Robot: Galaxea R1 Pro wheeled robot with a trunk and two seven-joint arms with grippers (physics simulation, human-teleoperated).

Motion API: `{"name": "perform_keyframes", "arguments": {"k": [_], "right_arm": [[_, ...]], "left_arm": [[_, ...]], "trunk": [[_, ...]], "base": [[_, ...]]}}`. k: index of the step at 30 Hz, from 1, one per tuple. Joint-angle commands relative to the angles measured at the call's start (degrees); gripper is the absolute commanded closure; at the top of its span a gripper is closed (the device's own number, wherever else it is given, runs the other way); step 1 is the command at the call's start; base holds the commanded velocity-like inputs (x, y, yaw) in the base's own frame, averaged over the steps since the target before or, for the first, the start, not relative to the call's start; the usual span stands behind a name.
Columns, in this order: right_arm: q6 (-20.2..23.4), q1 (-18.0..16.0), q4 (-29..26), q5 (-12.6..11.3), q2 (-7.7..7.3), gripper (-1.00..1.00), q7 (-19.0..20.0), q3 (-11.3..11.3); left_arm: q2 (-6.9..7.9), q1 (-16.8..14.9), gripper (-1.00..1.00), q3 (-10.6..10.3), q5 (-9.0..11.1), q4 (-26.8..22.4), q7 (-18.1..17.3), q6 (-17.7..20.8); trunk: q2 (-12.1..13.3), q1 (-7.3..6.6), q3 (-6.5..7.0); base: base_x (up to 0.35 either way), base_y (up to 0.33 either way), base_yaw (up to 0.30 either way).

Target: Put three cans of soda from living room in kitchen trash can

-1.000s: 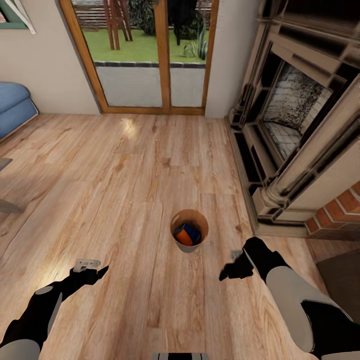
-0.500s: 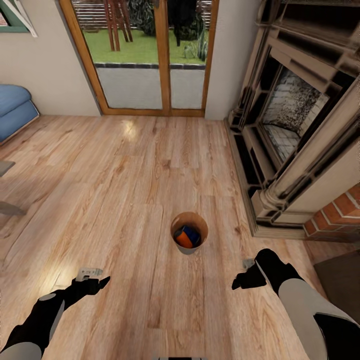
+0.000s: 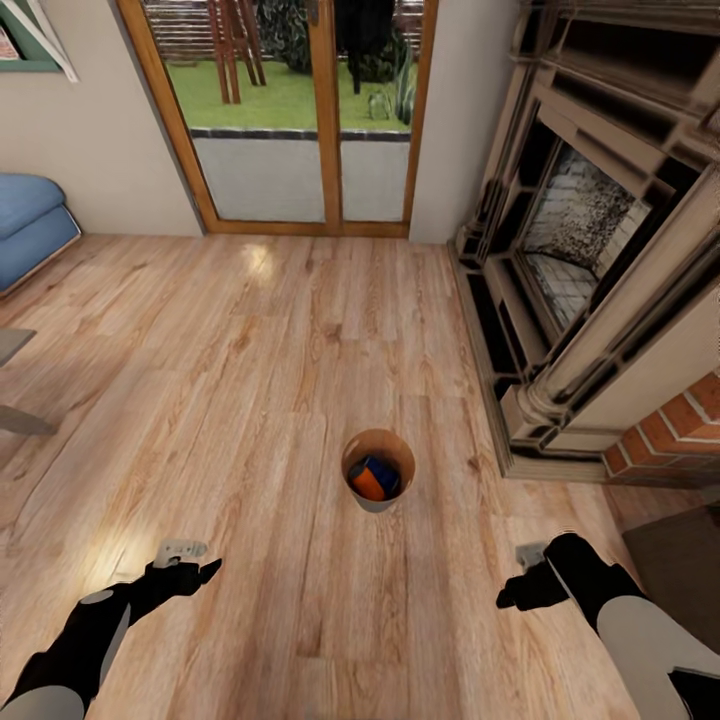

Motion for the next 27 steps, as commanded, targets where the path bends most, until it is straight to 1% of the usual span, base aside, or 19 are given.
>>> {"name": "perform_keyframes", "arguments": {"k": [1,2,3,4,5,6,7,8,9,10,11,14,16,18,20,21,23,24,27], "right_arm": [[-0.8,0.4,0.1,-0.1,-0.18,-1.00,0.0,0.0],[-1.5,0.7,0.2,-0.2,-0.36,-1.00,0.0,0.0],[-2.9,1.4,0.3,-0.3,-0.64,-1.00,0.0,0.0],[-3.6,1.7,0.4,-0.4,-0.75,-1.00,0.0,0.0],[-4.9,2.5,0.5,-0.5,-0.89,-1.00,0.0,0.0],[-5.6,3.0,0.6,-0.6,-0.94,-1.00,-0.1,0.0],[-7.2,4.1,0.7,-0.7,-1.02,-1.00,-0.1,-0.1],[-8.0,4.7,0.7,-0.7,-1.05,-1.00,-0.2,-0.1],[-9.8,5.9,0.7,-0.8,-1.05,-1.00,-0.3,-0.2],[-10.6,6.4,0.8,-0.8,-1.06,-1.00,-0.4,-0.4],[-12.3,7.4,0.8,-1.0,-1.09,-1.00,-0.4,-1.9],[-14.4,8.9,1.1,-1.1,-1.14,-1.00,-0.6,-4.8],[-15.8,9.9,1.7,-1.2,-1.19,-1.00,-0.8,-6.5],[-19.7,11.4,3.9,-1.1,-1.37,-1.00,-1.1,-8.3],[-21.6,11.9,5.2,-1.1,-1.52,-1.00,-1.5,-8.8],[-23.7,12.7,7.1,-1.2,-1.89,-1.00,-2.9,-9.3],[-25.2,13.2,8.5,-1.2,-2.10,-1.00,-4.3,-9.5],[-27.4,13.7,10.3,-1.3,-2.29,-1.00,-5.9,-9.6],[-31.3,14.8,13.6,-1.3,-2.66,-1.00,-7.9,-10.1]], "left_arm": [[0.00,0.0,-1.00,0.0,0.0,0.8,0.0,0.2],[0.00,-0.1,-1.00,0.0,0.0,1.8,0.0,0.5],[0.00,-0.2,-1.00,0.0,0.0,4.4,-0.1,1.2],[0.00,-0.4,-1.00,0.0,0.0,5.8,0.0,1.4],[0.00,-0.5,-1.00,0.0,0.0,8.6,0.2,1.8],[0.00,-0.6,-1.00,0.0,0.0,9.8,0.4,1.9],[0.00,-0.7,-1.00,0.0,0.0,11.7,1.4,2.1],[0.00,-0.7,-1.00,-0.1,-0.1,12.3,2.1,2.2],[0.00,-0.7,-1.00,-0.1,-0.1,13.4,4.0,2.4],[0.00,-0.7,-1.00,-0.1,-0.1,13.8,5.2,2.5],[0.00,-0.7,-1.00,-0.1,-0.1,15.2,7.7,2.6],[0.02,-0.6,-1.00,-0.1,0.0,17.4,10.2,2.0],[0.14,-0.5,-1.00,0.0,0.1,18.8,11.2,1.0],[0.50,-0.2,-1.00,0.1,0.4,21.1,13.3,-2.8],[0.60,-0.1,-1.00,0.2,0.5,21.8,14.9,-4.3],[0.69,0.0,-1.00,0.2,0.6,22.4,17.4,-5.8],[0.75,0.2,-1.00,0.2,0.7,22.7,18.4,-6.7],[0.81,0.9,-1.00,0.3,0.8,23.4,19.1,-7.8],[0.93,2.5,-1.00,0.4,0.9,25.1,20.0,-10.0]], "trunk": [[0.4,-0.23,0.19],[0.8,-0.45,0.37],[1.2,-0.66,0.55],[1.6,-0.88,0.73],[2.0,-1.10,0.90],[2.4,-1.32,1.08],[2.8,-1.54,1.26],[3.2,-1.76,1.44],[3.6,-1.98,1.62],[4.0,-2.20,1.80],[4.4,-2.42,1.98],[5.6,-3.08,2.52],[6.4,-3.52,2.88],[7.2,-3.96,3.24],[8.0,-4.40,3.60],[8.4,-4.62,3.78],[9.2,-5.06,4.14],[9.6,-5.28,4.32],[10.8,-5.94,4.85]], "base": [[0.000,0.000,0.000],[0.000,0.000,0.000],[0.000,0.000,0.000],[0.000,0.000,0.000],[0.000,0.000,0.000],[0.000,0.000,0.000],[0.000,0.000,0.000],[0.000,0.000,0.000],[0.000,0.000,0.000],[0.000,0.000,0.000],[0.000,0.000,0.000],[0.000,0.000,0.000],[0.000,0.000,0.000],[0.000,0.000,0.000],[0.000,0.000,0.000],[0.000,0.000,0.000],[0.000,0.000,0.000],[0.000,0.000,0.000],[0.000,0.000,0.000]]}}
